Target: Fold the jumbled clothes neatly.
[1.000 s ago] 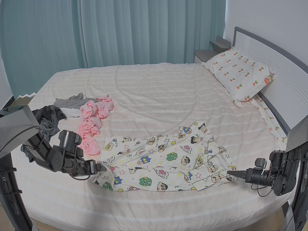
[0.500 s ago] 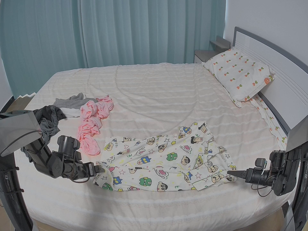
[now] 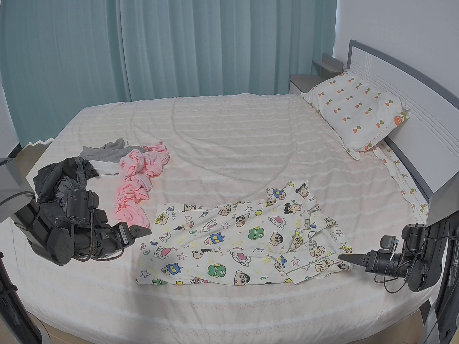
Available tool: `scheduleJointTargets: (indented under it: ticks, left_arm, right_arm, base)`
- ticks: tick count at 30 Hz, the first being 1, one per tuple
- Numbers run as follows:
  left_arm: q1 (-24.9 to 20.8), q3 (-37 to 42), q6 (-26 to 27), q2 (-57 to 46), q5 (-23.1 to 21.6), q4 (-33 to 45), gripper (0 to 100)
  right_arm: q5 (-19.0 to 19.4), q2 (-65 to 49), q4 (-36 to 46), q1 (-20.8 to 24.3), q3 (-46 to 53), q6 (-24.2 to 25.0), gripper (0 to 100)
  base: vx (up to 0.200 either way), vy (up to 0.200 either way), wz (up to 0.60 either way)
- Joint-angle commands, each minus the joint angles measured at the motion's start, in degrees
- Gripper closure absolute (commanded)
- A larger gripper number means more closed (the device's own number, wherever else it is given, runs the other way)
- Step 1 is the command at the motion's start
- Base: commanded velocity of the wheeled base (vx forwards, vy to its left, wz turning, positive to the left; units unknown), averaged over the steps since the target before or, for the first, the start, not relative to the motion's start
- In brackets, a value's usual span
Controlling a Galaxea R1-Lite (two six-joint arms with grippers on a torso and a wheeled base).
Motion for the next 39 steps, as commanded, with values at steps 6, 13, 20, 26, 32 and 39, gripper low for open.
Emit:
scheduleJointTargets:
  ticks: [6, 13, 20, 26, 32, 39]
  left_arm:
    - [0.18, 0.32, 0.32, 0.63, 0.01, -2.02, 0]
    - [0.18, 0.06, 0.67, 1.42, 0.18, -2.11, 0]
    - [0.10, -6.53, 0.67, 9.07, 4.75, -4.22, 0]
    - [0.27, -16.90, 0.49, 18.30, 8.01, -3.61, 0]
    - [0.10, -25.17, 0.49, 26.29, 5.02, -3.69, 0]
    - [-0.26, -31.14, 0.49, 30.16, -2.80, -3.61, 0]
  right_arm:
    - [0.09, -0.12, -0.76, 0.14, 0.14, 0.01, 0]
    - [0.09, -0.12, -0.76, 0.23, 0.05, 0.01, 0]
    - [0.00, -0.38, -0.76, 0.40, 0.05, -0.08, 0]
    - [-0.97, -1.44, -0.67, 1.90, -2.76, 0.89, 0]
    - [-9.58, -1.17, -0.67, 5.68, -6.72, 5.72, 0]
    - [-14.94, -0.21, -0.67, 8.14, -6.28, 7.39, 0]
  base:
    - [0.200, 0.000, 0.00]
    - [0.114, 0.000, 0.00]
    - [0.000, 0.000, 0.00]
    - [0.000, 0.000, 0.00]
    - [0.000, 0.000, 0.00]
    - [0.000, 0.000, 0.00]
